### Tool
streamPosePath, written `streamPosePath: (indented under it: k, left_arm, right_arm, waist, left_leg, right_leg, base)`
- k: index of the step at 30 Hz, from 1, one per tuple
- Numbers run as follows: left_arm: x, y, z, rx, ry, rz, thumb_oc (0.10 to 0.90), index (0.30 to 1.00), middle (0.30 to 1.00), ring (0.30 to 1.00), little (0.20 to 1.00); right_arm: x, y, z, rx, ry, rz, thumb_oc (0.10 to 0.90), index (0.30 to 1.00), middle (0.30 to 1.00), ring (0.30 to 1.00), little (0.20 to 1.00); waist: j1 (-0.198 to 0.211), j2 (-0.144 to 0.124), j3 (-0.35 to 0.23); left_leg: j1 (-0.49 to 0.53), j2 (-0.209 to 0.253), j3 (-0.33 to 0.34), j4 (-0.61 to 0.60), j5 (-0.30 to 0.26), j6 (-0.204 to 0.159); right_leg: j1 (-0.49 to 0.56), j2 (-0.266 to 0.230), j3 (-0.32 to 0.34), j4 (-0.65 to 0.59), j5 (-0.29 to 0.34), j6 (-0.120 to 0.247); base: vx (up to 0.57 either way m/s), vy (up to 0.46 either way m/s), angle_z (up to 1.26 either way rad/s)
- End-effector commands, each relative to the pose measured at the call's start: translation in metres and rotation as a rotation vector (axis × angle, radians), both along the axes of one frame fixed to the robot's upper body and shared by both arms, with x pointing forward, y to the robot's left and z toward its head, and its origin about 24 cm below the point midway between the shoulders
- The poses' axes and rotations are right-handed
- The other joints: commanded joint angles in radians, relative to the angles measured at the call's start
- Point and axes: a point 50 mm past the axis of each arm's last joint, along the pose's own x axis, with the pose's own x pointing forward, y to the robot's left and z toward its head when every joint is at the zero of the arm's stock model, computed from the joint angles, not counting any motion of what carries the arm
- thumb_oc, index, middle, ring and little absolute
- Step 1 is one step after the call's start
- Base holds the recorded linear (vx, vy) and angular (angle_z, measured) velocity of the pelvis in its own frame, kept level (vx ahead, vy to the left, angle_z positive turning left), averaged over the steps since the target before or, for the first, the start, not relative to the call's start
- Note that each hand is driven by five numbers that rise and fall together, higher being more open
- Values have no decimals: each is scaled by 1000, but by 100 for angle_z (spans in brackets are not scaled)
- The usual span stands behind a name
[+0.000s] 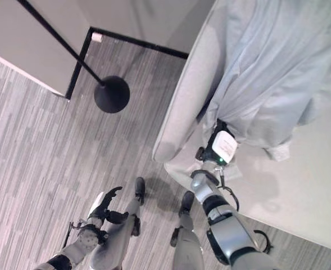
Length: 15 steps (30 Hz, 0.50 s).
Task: Hang the clothes on the sofa on the clothes rack.
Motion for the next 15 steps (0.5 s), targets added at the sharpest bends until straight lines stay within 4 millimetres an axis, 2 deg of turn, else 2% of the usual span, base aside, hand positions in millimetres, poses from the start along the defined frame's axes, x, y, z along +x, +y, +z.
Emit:
streamPosePath:
  k: [1, 3, 6, 10, 11, 15]
  left_arm:
    - [-5, -2, -4, 100, -19, -71, 800, 900, 900, 900, 900]
    - [-3, -4, -1, 159, -54, -110, 800, 900, 900, 900, 900]
    - [0, -6, 2, 190, -84, -130, 800, 900, 900, 900, 900]
    - [1, -6, 2, 196, -87, -129, 800, 900, 900, 900, 900]
    - [1, -3, -1, 223, -75, -102, 800, 900, 900, 900, 900]
    - [1, -2, -4, 236, -56, -83, 800, 900, 900, 900, 900]
  right_arm:
    - [-6, -10, -12, 19, 134, -35, 400, 300, 300, 300, 300]
    - [-19, -23, -29, 45, 255, -111, 400, 300, 300, 300, 300]
    - [-32, -30, -43, 132, 300, -178, 400, 300, 300, 300, 300]
    - [-35, -30, -46, 157, 302, -187, 400, 300, 300, 300, 300]
    - [-48, -30, -61, 236, 314, -207, 400, 300, 300, 300, 300]
    - [-64, -28, -78, 329, 325, -234, 400, 300, 300, 300, 300]
  waist:
    - [25, 9, -45]
    - [38, 26, -37]
    - [41, 33, -34]
    - [40, 32, -34]
    - [24, 17, -36]
    - [0, -6, -50]
  left_leg:
    - [-29, 34, -11, 2, -46, -72]
    - [-47, 23, -16, 2, -41, -73]
    - [-55, 16, -18, 2, -40, -74]
    - [-56, 15, -17, 2, -40, -73]
    - [-49, 17, -12, 2, -45, -72]
    - [-27, 26, -3, 2, -55, -72]
  right_leg:
    - [-19, -65, 61, 11, -3, 55]
    - [-31, -70, 53, 10, 2, 60]
    - [-38, -71, 51, 8, 6, 64]
    - [-39, -71, 51, 8, 6, 64]
    - [-36, -70, 60, 5, 6, 65]
    - [-22, -68, 70, 5, 3, 65]
  base:
    - [0, 0, 0]
    - [-17, 28, 7]
    - [-4, 6, 1]
    - [0, 0, 0]
    - [0, 0, 0]
    - [0, 0, 0]
